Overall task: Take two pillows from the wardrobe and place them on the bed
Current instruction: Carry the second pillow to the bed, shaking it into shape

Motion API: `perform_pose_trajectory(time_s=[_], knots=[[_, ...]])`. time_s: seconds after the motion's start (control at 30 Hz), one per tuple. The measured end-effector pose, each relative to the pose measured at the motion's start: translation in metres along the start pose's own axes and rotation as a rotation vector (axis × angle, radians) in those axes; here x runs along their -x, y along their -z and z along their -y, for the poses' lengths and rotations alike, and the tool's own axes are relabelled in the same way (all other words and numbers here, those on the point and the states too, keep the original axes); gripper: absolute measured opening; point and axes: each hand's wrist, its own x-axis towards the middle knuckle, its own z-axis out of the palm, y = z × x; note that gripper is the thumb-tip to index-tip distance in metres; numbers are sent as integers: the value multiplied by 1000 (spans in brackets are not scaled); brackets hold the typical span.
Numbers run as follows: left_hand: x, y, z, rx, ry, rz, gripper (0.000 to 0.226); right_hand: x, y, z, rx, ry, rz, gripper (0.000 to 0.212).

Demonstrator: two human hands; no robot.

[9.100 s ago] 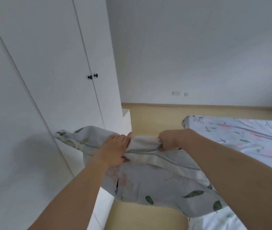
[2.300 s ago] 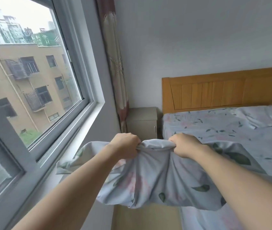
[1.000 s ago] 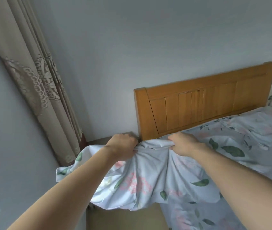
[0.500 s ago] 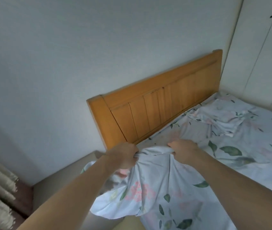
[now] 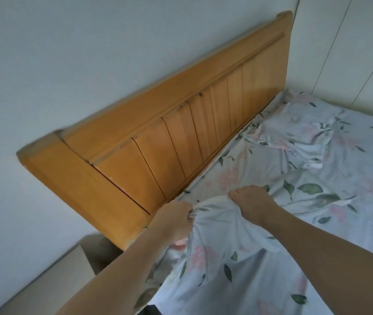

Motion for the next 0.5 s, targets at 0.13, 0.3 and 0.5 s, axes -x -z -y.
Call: perform_pose_trajectory(time_s=[0.13, 0.3, 0.5], knots=[[-59, -3, 38, -25, 16, -135, 28, -88, -17, -15, 4, 30, -93, 28], [-96, -17, 55, -130, -52, -273, 24, -149, -38, -32, 1, 152, -295, 40], [-132, -158, 39, -248, -82, 1, 23, -134, -167, -55, 80, 118, -110, 58]])
